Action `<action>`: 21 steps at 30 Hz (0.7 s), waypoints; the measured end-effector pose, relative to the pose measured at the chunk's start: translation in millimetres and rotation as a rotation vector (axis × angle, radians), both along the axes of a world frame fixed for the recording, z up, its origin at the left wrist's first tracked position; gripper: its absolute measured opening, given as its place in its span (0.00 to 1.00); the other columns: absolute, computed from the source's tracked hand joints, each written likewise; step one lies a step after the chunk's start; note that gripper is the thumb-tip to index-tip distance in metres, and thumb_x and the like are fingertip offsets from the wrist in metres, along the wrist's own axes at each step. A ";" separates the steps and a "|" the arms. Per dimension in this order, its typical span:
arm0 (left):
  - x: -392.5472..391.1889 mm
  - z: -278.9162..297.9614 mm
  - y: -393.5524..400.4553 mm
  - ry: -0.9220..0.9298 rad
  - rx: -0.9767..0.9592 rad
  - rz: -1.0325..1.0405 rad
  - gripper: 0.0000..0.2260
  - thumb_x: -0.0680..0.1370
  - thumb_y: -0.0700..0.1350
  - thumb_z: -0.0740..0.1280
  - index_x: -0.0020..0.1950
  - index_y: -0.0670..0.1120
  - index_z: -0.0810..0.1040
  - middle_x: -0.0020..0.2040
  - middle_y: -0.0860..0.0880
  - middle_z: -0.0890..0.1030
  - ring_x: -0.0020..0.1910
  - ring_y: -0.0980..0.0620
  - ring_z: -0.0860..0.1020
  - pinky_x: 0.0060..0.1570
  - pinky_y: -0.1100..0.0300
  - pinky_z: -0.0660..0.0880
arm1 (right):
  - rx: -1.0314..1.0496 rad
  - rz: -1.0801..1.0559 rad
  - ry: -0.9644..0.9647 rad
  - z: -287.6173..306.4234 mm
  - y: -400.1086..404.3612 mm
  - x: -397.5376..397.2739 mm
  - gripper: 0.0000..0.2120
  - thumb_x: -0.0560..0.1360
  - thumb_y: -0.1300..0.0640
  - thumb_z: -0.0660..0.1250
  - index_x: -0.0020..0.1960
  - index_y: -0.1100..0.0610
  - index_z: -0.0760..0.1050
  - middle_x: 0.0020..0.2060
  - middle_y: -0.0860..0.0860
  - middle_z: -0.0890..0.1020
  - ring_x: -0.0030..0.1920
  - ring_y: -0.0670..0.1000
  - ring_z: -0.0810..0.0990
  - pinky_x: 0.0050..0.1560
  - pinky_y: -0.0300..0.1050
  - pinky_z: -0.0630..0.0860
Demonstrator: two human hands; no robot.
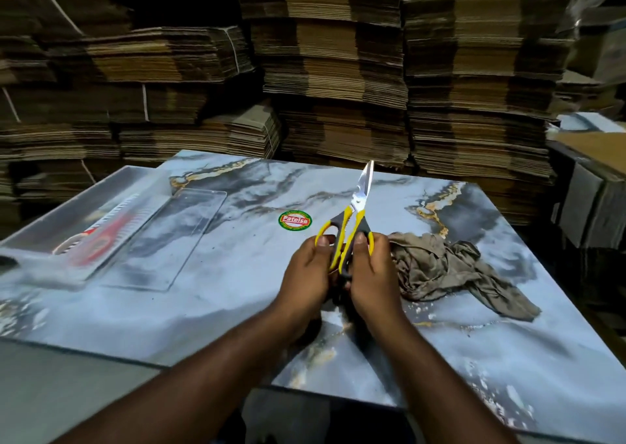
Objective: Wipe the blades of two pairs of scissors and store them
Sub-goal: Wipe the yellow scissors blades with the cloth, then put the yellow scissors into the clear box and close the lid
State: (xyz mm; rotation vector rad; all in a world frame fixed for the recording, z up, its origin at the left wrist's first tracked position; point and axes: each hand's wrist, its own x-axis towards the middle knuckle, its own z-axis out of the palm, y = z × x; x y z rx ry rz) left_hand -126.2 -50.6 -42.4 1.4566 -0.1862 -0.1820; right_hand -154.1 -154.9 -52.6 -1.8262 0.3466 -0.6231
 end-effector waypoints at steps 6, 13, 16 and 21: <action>1.6 16.8 22.2 -0.062 0.108 -0.156 0.21 0.84 0.65 0.60 0.59 0.51 0.84 0.52 0.46 0.89 0.53 0.45 0.87 0.56 0.47 0.84 | -0.154 0.013 -0.042 5.2 11.4 -18.9 0.11 0.87 0.49 0.58 0.60 0.55 0.72 0.42 0.43 0.81 0.44 0.50 0.79 0.46 0.51 0.71; -3.0 16.6 32.4 -0.169 0.197 -0.082 0.17 0.79 0.61 0.71 0.62 0.53 0.76 0.55 0.51 0.84 0.42 0.58 0.85 0.39 0.63 0.79 | -0.274 0.115 0.063 5.3 32.2 -23.9 0.03 0.87 0.55 0.55 0.59 0.51 0.62 0.45 0.59 0.85 0.45 0.64 0.83 0.41 0.57 0.75; 0.0 12.0 41.7 -0.154 0.253 -0.005 0.17 0.77 0.62 0.73 0.59 0.55 0.77 0.52 0.55 0.84 0.46 0.59 0.85 0.47 0.57 0.82 | -0.338 0.225 0.053 2.0 34.5 -23.2 0.04 0.84 0.49 0.53 0.54 0.43 0.57 0.41 0.55 0.83 0.42 0.63 0.82 0.40 0.61 0.77; 4.2 12.7 43.9 -0.183 0.148 0.097 0.16 0.73 0.63 0.75 0.54 0.56 0.81 0.47 0.54 0.85 0.48 0.54 0.84 0.54 0.47 0.82 | -0.358 0.267 0.034 -5.1 44.0 -16.7 0.08 0.82 0.52 0.55 0.57 0.44 0.58 0.42 0.59 0.83 0.43 0.65 0.82 0.40 0.63 0.77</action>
